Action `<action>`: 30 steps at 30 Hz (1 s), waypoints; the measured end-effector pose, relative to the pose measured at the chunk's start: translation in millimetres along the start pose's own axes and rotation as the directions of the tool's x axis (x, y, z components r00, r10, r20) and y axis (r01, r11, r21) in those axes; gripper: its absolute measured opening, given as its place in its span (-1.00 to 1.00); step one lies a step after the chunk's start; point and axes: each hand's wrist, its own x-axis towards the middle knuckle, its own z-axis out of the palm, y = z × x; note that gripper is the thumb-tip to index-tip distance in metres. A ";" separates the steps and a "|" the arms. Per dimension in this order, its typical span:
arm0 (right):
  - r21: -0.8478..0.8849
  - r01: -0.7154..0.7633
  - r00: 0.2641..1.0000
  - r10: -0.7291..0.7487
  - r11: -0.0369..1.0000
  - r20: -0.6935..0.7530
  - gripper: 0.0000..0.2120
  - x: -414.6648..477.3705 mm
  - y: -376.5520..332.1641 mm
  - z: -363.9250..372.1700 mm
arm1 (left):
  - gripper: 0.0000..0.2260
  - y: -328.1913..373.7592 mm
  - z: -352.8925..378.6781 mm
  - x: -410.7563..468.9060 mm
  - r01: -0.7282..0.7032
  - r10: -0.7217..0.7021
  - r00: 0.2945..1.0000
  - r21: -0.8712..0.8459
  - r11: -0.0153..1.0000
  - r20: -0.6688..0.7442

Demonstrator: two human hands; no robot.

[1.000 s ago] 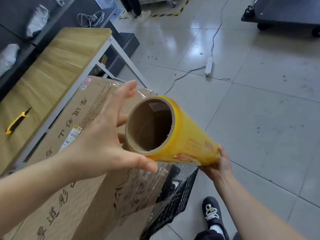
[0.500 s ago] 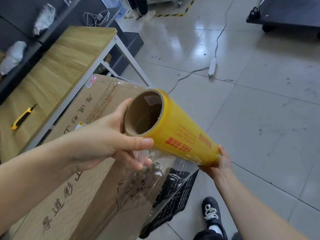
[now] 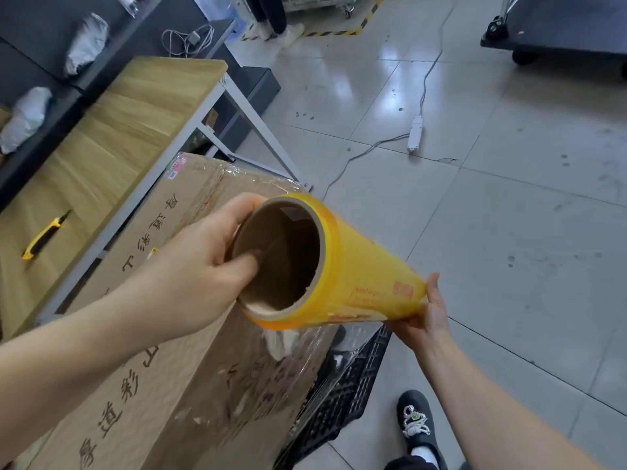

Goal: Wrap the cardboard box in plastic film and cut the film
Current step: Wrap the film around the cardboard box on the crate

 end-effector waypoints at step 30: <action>-0.192 0.030 0.990 -0.056 0.981 -0.130 -0.38 38.8 -34.0 51.0 | -0.80 24.0 -31.5 118.5 -0.271 0.258 0.962 0.243 0.931 0.086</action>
